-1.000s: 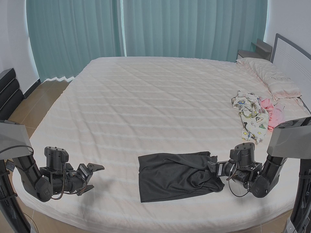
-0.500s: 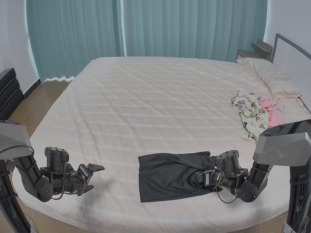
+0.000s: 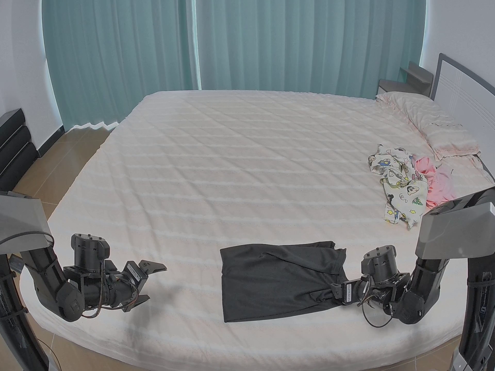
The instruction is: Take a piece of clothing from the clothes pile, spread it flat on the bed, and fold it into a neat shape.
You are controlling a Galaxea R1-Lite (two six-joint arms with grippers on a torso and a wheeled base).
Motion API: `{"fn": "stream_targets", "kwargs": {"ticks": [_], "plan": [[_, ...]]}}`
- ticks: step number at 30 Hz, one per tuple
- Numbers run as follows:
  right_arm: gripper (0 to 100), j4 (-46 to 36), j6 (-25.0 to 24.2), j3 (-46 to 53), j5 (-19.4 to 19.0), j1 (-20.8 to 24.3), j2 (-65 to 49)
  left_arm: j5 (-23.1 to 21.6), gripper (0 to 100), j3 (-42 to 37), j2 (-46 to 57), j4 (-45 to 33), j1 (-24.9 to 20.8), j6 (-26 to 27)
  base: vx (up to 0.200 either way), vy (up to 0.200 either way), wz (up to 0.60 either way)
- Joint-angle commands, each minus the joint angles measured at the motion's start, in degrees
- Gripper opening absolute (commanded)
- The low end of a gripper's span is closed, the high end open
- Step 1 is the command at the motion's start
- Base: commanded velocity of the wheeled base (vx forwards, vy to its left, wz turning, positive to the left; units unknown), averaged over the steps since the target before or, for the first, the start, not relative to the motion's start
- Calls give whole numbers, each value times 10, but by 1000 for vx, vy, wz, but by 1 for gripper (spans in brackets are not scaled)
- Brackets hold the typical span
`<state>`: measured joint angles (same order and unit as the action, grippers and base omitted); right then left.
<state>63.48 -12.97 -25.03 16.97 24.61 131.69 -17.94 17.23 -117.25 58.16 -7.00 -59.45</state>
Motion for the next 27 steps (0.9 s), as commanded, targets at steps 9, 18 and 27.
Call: {"fn": "stream_targets", "kwargs": {"ticks": [9, 18, 27], "plan": [[100, 2, 3, 44, 0, -23, -36, 1, 100, 0, -2, 0, 0, 0, 0, 0, 0], [100, 37, -1, 25, -20, -28, -97, 1, 100, 0, -2, 0, 0, 0, 0, 0, 0], [100, 25, -217, -35, -86, 35, -38, 1, 100, 0, -2, 0, 0, 0, 0, 0, 0]]}}
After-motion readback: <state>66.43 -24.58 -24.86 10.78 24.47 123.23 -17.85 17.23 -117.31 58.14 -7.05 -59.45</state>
